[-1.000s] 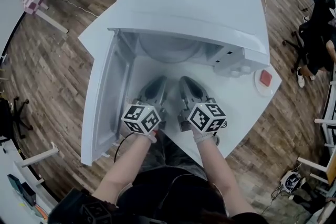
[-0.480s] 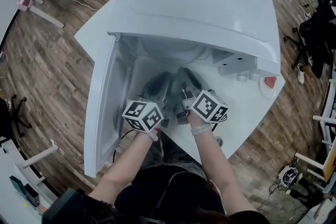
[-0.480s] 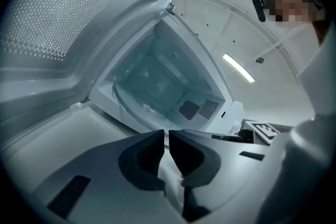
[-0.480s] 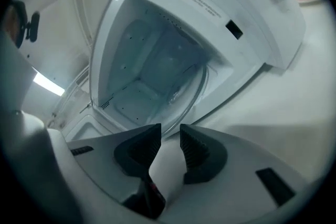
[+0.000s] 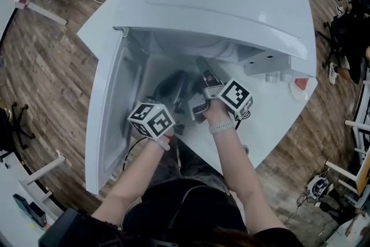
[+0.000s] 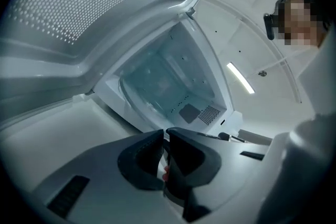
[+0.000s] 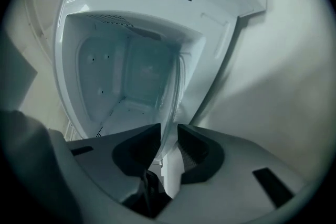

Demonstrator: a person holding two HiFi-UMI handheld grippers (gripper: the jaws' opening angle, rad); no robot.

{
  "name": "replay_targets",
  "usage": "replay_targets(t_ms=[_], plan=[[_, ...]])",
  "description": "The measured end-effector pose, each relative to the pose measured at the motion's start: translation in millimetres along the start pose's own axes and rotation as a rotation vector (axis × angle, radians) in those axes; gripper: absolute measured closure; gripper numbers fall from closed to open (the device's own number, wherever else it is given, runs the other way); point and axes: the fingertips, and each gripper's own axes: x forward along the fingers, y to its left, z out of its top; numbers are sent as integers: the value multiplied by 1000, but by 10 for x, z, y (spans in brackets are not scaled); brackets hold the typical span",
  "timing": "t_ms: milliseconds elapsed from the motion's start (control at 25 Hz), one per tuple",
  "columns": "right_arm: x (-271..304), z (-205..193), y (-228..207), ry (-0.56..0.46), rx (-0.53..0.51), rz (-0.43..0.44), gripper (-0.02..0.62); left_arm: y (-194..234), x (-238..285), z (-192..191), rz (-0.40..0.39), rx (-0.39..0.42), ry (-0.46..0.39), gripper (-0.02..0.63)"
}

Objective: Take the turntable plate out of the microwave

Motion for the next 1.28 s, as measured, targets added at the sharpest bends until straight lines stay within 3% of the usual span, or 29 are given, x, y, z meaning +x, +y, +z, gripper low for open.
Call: replay_targets(t_ms=[280, 600, 800, 1280], plan=[[25, 3, 30, -11, 46, 30, 519, -17, 10, -16, -19, -84, 29, 557], [-84, -21, -1, 0, 123, 43, 537, 9, 53, -95, -57, -260, 48, 551], [-209, -71, -8, 18, 144, 54, 541, 16, 71, -144, -80, -377, 37, 551], [-405, -126, 31, 53, 155, 100, 545, 91, 114, -95, -74, -507, -40, 534]])
